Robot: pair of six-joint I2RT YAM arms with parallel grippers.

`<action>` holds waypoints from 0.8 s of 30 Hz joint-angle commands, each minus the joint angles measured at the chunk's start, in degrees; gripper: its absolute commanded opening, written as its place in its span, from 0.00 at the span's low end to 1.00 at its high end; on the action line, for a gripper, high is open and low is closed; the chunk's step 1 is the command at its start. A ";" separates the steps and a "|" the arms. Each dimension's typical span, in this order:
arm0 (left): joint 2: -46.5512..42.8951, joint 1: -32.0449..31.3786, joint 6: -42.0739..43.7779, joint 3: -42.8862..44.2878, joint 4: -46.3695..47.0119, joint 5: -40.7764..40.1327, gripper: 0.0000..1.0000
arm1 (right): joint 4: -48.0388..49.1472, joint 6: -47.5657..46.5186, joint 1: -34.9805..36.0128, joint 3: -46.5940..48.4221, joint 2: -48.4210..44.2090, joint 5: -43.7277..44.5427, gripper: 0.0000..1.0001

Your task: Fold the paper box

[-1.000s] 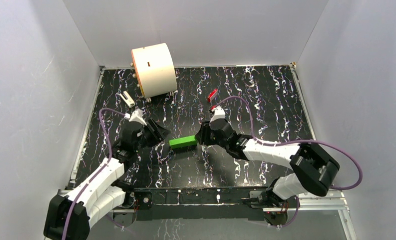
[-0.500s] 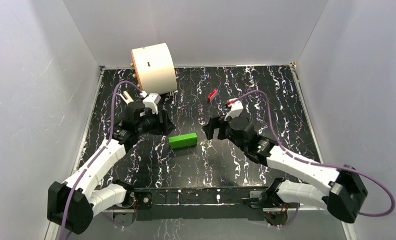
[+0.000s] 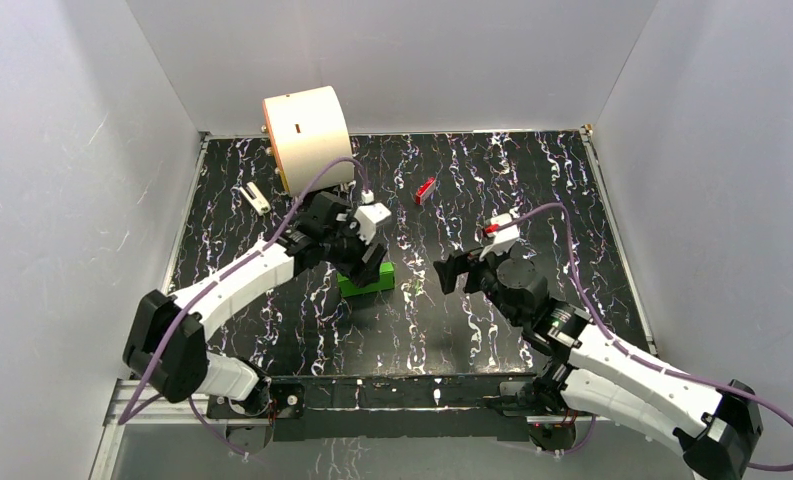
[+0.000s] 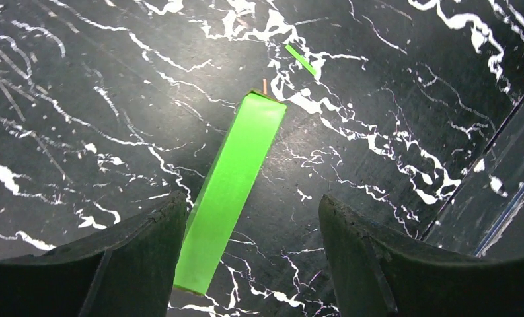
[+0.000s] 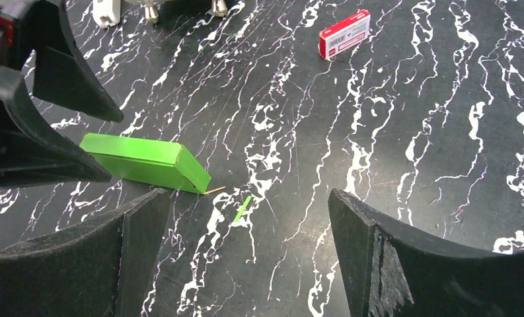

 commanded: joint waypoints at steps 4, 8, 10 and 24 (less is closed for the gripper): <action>5.18 -3.85 10.09 5.98 -5.36 1.05 0.71 | 0.73 -2.86 -0.07 -1.13 -3.90 2.91 0.98; 8.70 -4.48 11.19 7.05 -5.54 -2.14 0.69 | 0.54 -2.99 -0.08 -1.66 -4.35 2.71 0.99; 10.09 -4.59 12.09 7.48 -5.66 -3.77 0.68 | 0.87 -3.04 -0.11 -2.18 -4.60 2.82 0.98; 10.82 -9.03 21.20 5.89 -3.84 -6.00 0.24 | 0.62 -3.56 -0.13 -3.57 -7.02 4.08 0.99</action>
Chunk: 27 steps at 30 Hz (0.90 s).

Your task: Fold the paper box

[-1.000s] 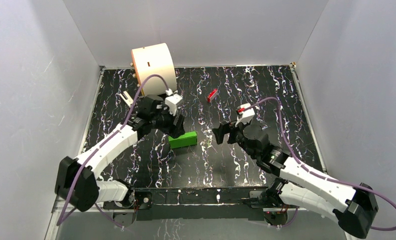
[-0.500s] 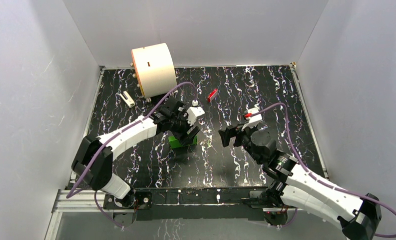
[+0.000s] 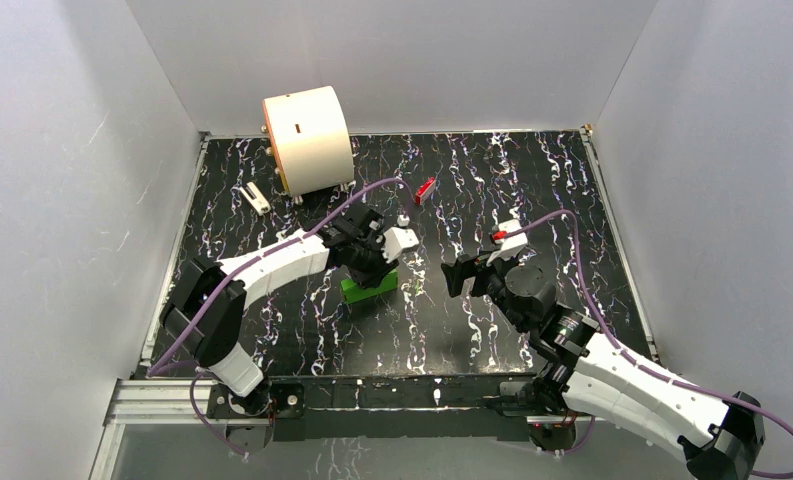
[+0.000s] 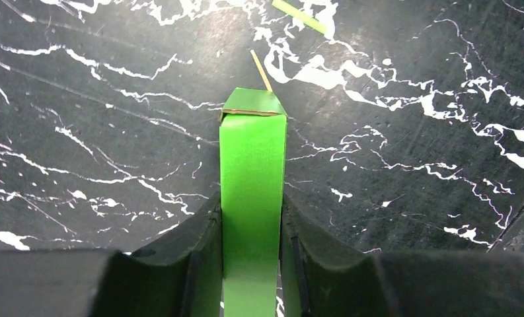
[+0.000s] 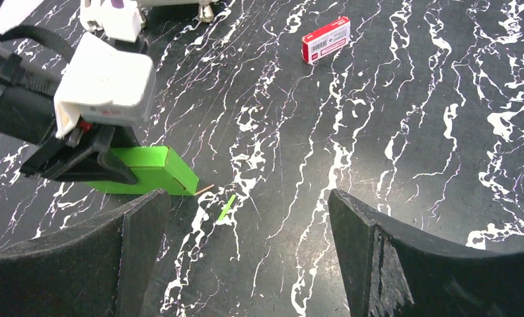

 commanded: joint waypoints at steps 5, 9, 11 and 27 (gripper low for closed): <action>-6.92 -7.68 11.50 -5.56 12.76 -11.42 0.17 | 0.70 -0.93 -0.09 -1.20 -4.00 3.43 0.99; -7.21 -11.02 17.23 -10.32 23.41 -21.84 0.17 | -0.18 -0.34 -0.11 -1.77 -6.03 4.38 0.99; -6.15 -12.90 21.31 -13.35 30.19 -25.69 0.17 | -0.56 -0.22 -0.12 -2.06 -6.86 4.78 0.99; -8.07 -21.17 26.39 -23.44 37.29 -33.52 0.49 | -3.49 -0.60 -0.10 -2.21 -9.27 7.42 0.99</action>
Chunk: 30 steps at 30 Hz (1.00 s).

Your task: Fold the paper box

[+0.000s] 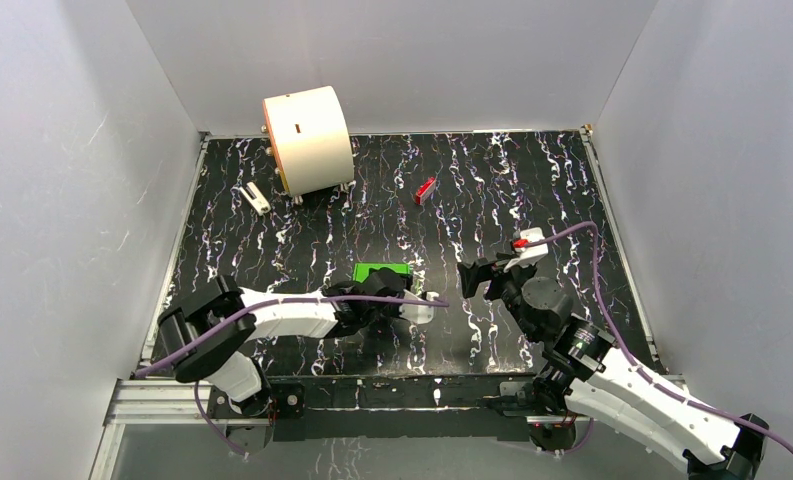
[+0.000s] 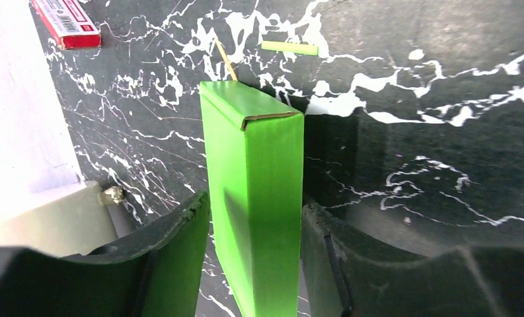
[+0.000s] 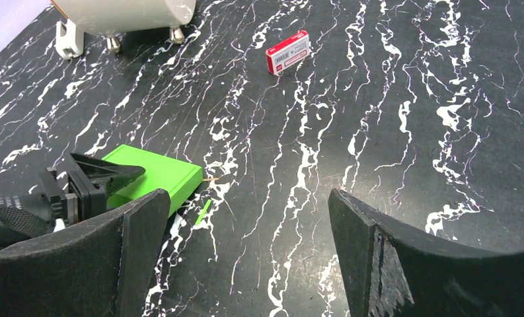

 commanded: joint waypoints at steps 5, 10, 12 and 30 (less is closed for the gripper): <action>-8.89 -2.01 -6.33 1.38 -7.66 0.78 0.62 | -0.66 -0.89 -0.11 0.67 -0.37 2.72 0.99; -12.25 -2.02 -13.58 5.20 -14.23 3.38 0.82 | -1.43 -1.07 -0.11 1.09 0.26 4.05 0.99; -13.24 -2.02 -16.21 6.02 -14.54 3.13 0.87 | -1.86 -1.18 -0.11 1.49 0.65 4.56 0.98; -19.13 18.38 -48.86 16.53 -17.43 4.37 0.96 | -12.12 -2.13 -0.11 10.06 3.08 14.59 0.99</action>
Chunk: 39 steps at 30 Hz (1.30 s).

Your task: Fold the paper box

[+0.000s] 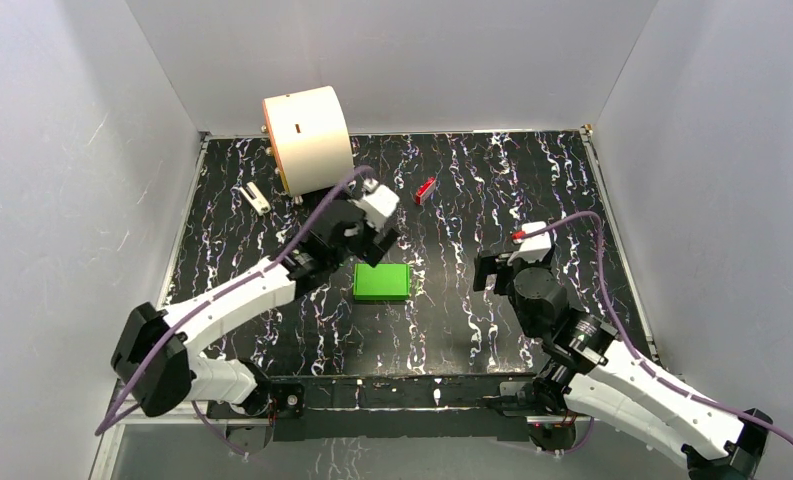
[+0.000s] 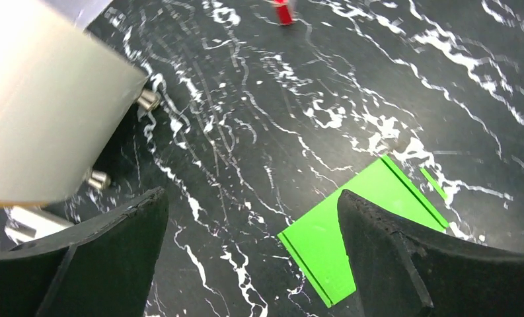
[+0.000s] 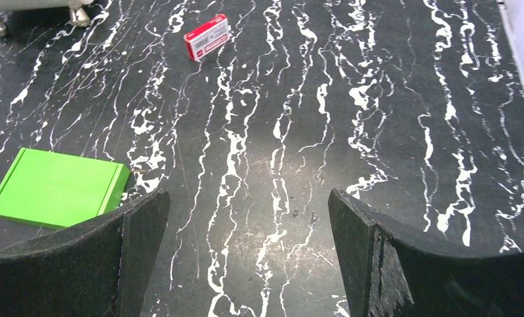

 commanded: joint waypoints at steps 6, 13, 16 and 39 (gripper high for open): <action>-14.30 21.27 -24.98 -1.42 -6.35 10.19 0.97 | -12.04 2.22 -0.09 10.89 -1.38 8.41 0.99; -32.11 34.47 -34.70 -9.17 -7.68 8.06 0.98 | -18.39 5.85 -0.11 14.50 -8.66 13.59 0.98; -37.42 34.28 -34.82 -7.47 -12.18 3.42 0.97 | -19.70 6.40 -0.07 15.13 -12.60 13.90 0.99; -53.34 31.67 -34.47 -12.33 -10.92 0.80 0.96 | -22.26 5.53 -0.07 14.86 -16.54 16.07 0.99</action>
